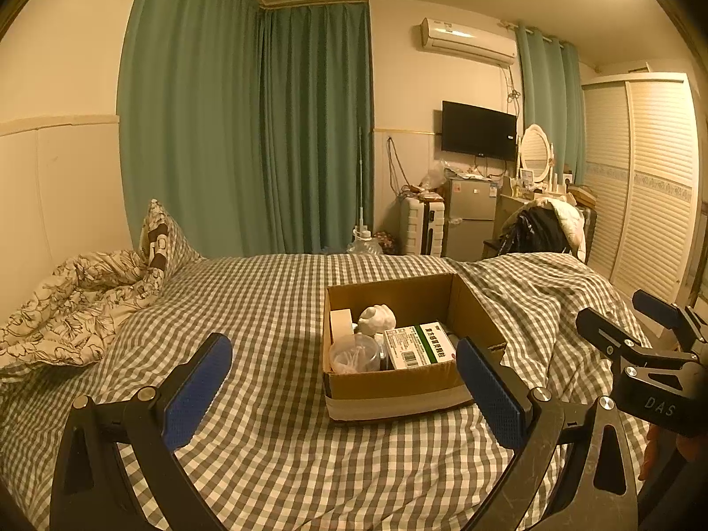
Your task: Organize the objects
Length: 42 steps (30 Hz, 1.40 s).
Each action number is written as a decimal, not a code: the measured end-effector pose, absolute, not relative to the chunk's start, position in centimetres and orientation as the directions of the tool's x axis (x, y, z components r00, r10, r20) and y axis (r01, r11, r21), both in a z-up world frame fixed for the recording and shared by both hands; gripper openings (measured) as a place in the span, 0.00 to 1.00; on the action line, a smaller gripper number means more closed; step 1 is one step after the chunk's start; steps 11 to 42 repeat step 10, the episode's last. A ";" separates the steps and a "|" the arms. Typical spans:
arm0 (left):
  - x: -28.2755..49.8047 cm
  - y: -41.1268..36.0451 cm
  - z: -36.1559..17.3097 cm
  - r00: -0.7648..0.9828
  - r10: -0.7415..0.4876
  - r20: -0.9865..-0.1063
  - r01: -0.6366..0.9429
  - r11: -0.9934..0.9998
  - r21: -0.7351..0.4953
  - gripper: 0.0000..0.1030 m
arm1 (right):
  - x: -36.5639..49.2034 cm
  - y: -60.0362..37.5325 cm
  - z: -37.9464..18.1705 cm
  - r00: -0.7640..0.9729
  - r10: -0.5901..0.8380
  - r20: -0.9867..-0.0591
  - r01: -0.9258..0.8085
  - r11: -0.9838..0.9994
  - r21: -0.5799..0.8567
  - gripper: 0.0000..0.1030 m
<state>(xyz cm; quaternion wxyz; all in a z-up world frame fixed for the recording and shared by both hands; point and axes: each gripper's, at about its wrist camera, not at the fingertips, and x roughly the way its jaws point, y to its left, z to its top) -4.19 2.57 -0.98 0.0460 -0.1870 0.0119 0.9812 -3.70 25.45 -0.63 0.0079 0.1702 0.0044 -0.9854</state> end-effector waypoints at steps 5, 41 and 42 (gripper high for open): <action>-4.1 2.5 -1.0 -0.927 0.084 -0.367 -0.092 -0.996 0.005 1.00 | -3.8 25.5 -0.9 -0.939 -0.013 -0.343 0.017 -1.000 -0.008 1.00; -4.1 2.6 -1.0 -0.924 0.091 -0.370 -0.103 -0.995 0.011 1.00 | -3.7 25.6 -0.9 -0.940 -0.014 -0.342 0.017 -1.000 -0.007 1.00; -4.1 2.6 -1.0 -0.924 0.091 -0.370 -0.103 -0.995 0.011 1.00 | -3.7 25.6 -0.9 -0.940 -0.014 -0.342 0.017 -1.000 -0.007 1.00</action>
